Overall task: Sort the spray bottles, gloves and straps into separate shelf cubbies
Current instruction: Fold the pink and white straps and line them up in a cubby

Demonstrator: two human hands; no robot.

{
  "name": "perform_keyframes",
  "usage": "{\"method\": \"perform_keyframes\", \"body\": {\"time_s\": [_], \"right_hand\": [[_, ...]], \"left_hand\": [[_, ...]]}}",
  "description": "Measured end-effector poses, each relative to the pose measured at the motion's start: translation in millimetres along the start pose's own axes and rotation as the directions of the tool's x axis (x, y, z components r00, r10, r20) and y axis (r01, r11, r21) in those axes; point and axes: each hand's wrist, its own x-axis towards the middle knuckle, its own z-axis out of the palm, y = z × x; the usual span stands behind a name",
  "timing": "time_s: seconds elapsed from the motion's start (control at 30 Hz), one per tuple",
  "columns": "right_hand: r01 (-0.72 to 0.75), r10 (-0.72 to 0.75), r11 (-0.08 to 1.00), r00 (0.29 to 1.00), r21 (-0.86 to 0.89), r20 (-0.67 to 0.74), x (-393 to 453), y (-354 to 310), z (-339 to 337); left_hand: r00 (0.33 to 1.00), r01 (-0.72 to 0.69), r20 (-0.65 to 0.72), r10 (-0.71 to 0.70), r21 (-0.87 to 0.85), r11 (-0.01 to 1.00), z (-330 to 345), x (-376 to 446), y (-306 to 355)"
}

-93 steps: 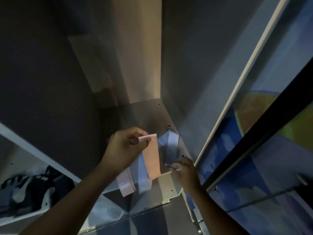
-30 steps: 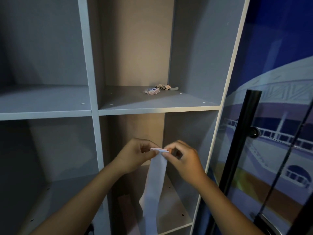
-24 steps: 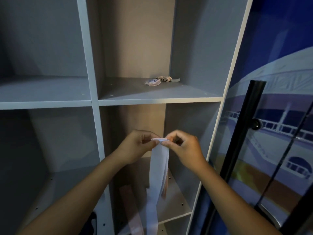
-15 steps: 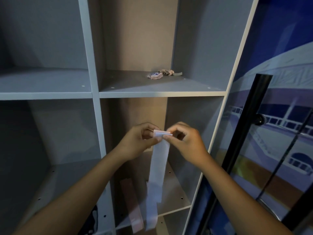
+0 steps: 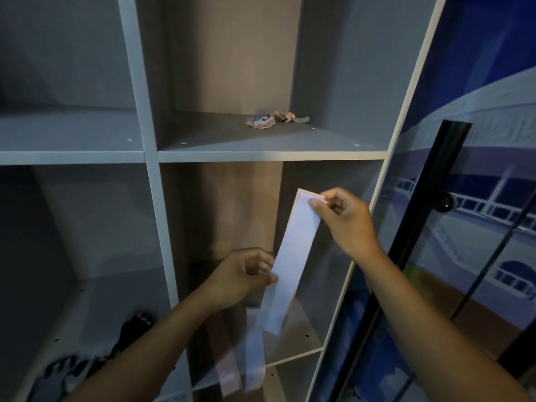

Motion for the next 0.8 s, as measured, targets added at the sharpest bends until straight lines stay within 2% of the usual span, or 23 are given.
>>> {"method": "perform_keyframes", "body": {"time_s": [0.13,0.23,0.33,0.4,0.47,0.57,0.67,0.8], "right_hand": [[-0.084,0.109,0.956,0.991,-0.279,0.075,2,37,-7],[-0.109,0.174,0.940,0.968,-0.323,0.179,-11,58,-4],[-0.132,0.201,0.950,0.952,-0.282,0.230,-24,64,3],[-0.103,0.153,0.964,0.969,-0.244,0.196,-31,60,5],[-0.086,0.107,0.990,0.975,-0.111,0.197,-40,47,5],[-0.148,0.098,0.982,0.930,0.120,0.354,-57,24,11],[-0.138,0.059,0.977,0.911,0.166,0.408,-62,18,26],[-0.174,0.110,0.974,0.921,0.143,0.373,-57,18,34]], "left_hand": [[0.996,-0.019,-0.086,0.004,-0.173,0.985,2,5,6],[0.994,-0.050,-0.107,0.023,-0.254,0.966,2,11,11],[0.992,-0.066,-0.120,0.028,-0.326,0.943,4,18,16],[0.990,-0.066,-0.139,0.016,-0.362,0.930,5,21,20],[0.987,-0.069,-0.162,0.005,-0.393,0.917,6,23,21],[0.981,-0.093,-0.194,0.021,-0.368,0.925,3,25,21],[0.978,-0.097,-0.209,0.018,-0.374,0.922,1,23,21],[0.963,-0.133,-0.267,0.049,-0.310,0.941,-5,20,22]]}}
